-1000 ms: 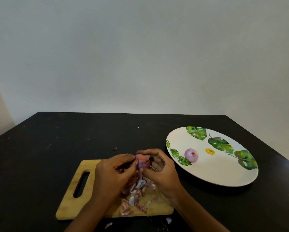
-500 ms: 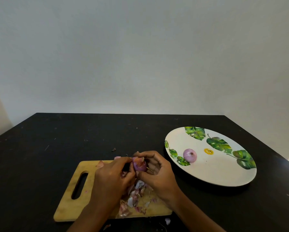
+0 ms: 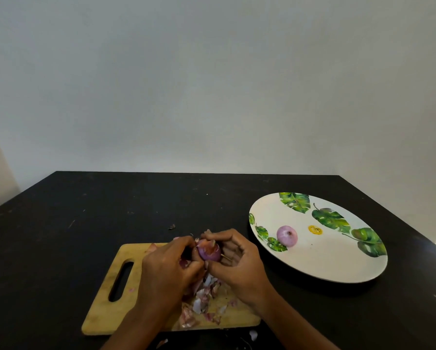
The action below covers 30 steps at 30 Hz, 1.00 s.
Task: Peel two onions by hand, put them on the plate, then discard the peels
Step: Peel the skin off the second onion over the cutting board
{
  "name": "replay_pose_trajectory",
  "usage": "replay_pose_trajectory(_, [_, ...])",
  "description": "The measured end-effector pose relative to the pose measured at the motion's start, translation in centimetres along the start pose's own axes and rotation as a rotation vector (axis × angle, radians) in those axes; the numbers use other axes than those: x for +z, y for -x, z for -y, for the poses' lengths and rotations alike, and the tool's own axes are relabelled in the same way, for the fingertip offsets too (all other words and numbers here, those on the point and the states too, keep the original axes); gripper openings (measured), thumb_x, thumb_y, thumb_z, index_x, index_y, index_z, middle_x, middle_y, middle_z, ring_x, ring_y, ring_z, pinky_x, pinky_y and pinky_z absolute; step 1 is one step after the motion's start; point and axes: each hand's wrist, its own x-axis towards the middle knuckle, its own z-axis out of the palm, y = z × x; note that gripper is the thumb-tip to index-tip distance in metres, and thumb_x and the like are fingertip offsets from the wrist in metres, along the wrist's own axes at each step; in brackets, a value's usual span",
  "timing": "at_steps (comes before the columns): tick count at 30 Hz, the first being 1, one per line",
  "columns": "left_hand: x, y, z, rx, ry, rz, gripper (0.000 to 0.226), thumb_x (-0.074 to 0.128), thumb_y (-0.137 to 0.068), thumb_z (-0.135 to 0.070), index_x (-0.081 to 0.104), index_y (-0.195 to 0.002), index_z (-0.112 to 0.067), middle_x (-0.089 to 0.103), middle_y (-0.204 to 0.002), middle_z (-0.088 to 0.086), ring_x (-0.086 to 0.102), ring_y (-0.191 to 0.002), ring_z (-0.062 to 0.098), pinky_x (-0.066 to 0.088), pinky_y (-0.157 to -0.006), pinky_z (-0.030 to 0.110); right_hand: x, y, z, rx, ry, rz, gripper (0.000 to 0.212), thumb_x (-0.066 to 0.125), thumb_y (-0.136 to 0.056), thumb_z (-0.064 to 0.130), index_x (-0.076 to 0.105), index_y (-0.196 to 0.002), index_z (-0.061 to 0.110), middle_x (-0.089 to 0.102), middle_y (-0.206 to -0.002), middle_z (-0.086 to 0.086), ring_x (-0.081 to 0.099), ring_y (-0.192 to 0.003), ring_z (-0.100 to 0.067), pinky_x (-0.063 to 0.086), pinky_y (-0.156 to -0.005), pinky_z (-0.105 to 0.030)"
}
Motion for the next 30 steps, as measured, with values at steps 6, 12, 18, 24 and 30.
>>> replay_pose_trajectory(6, [-0.2,-0.2,0.1,-0.069,0.089,0.011,0.013,0.071,-0.069,-0.021,0.069,-0.081,-0.017,0.066,-0.066,-0.008,0.057,-0.056,0.001,0.054,-0.052,0.029,-0.3,-0.1,-0.1,-0.004,-0.019,0.027,0.036,0.078,-0.069,0.0,0.062,-0.101,0.007,0.07,-0.113,0.0,0.066,-0.11,-0.016,0.053,-0.086,-0.024])
replay_pose_trajectory(12, [-0.5,-0.2,-0.6,-0.215,0.218,-0.004,0.026,0.048,-0.066,-0.042,0.067,-0.074,-0.025,0.065,-0.065,-0.013,0.062,-0.059,0.004,0.055,-0.056,0.038,-0.1,0.0,-0.1,-0.059,-0.017,0.038,0.032,0.076,-0.071,-0.008,0.062,-0.097,0.004,0.069,-0.111,0.001,0.066,-0.109,-0.019,0.053,-0.085,-0.025])
replay_pose_trajectory(18, [-0.3,-0.1,-1.0,-0.35,0.304,-0.005,0.021,0.074,-0.064,-0.009,0.067,-0.071,-0.028,0.066,-0.064,-0.014,0.065,-0.065,0.008,0.056,-0.065,0.041,0.0,0.0,-0.1,-0.118,0.087,0.02,0.035,0.076,-0.072,-0.004,0.065,-0.092,0.022,0.066,-0.112,0.004,0.065,-0.108,-0.021,0.054,-0.087,-0.03])
replay_pose_trajectory(24, [-0.6,-0.6,-1.0,-0.403,0.407,-0.039,0.025,0.073,-0.066,0.003,0.068,-0.068,-0.022,0.068,-0.07,-0.012,0.064,-0.067,0.005,0.053,-0.061,0.016,0.4,0.3,0.2,-0.153,0.296,-0.009,0.032,0.076,-0.07,0.022,0.058,-0.089,0.04,0.062,-0.111,0.011,0.063,-0.106,-0.02,0.056,-0.086,-0.042])
replay_pose_trajectory(30, [-0.4,-0.7,-0.7,-0.429,0.508,-0.08,0.015,0.068,-0.072,0.003,0.065,-0.069,-0.011,0.069,-0.077,-0.005,0.065,-0.068,0.008,0.051,-0.059,0.014,0.3,0.2,0.0,-0.164,0.238,-0.049,0.033,0.076,-0.072,0.009,0.059,-0.095,0.026,0.063,-0.113,0.01,0.064,-0.109,-0.019,0.057,-0.086,-0.036])
